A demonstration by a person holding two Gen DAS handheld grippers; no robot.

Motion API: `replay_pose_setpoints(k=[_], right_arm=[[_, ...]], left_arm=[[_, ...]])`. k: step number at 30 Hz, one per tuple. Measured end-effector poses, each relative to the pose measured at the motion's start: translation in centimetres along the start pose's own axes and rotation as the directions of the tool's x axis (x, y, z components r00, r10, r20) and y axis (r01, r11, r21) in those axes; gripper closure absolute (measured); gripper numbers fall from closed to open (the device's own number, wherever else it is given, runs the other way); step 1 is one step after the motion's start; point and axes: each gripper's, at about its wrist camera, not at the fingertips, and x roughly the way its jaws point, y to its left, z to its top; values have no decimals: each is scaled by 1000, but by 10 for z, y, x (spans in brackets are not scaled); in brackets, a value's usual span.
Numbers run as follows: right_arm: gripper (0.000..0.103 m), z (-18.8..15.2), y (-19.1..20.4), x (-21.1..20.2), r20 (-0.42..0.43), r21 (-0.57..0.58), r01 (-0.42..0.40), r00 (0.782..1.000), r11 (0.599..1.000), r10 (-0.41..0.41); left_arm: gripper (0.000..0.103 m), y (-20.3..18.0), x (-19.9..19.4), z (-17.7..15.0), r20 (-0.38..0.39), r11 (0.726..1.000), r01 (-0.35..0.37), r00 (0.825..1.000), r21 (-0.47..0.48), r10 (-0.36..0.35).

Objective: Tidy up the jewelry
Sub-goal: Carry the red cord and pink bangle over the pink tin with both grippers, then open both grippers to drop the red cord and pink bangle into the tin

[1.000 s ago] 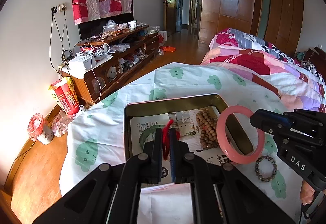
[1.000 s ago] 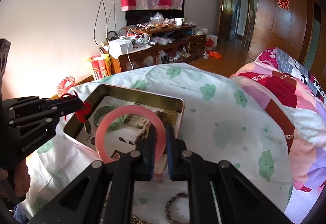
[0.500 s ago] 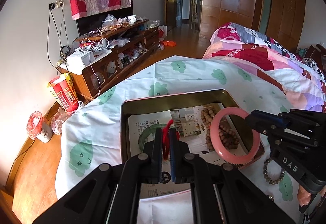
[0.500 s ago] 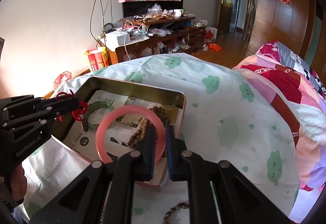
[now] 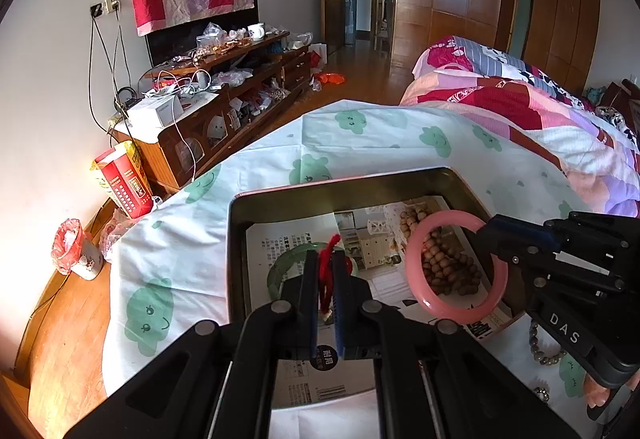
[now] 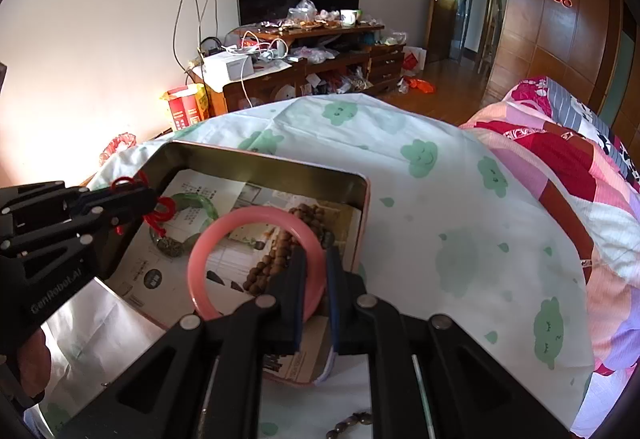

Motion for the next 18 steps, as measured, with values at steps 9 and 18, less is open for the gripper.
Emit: replay_pose_setpoints(k=[9, 18], right_arm=[[91, -2, 3, 14, -25, -7, 4, 1000, 1000, -4], [91, -4, 5, 19, -34, -12, 7, 999, 1000, -7]], left_arm=[[98, -1, 10, -2, -14, 1000, 5, 1000, 9, -5], [96, 3, 14, -4, -37, 1000, 17, 999, -11, -18]])
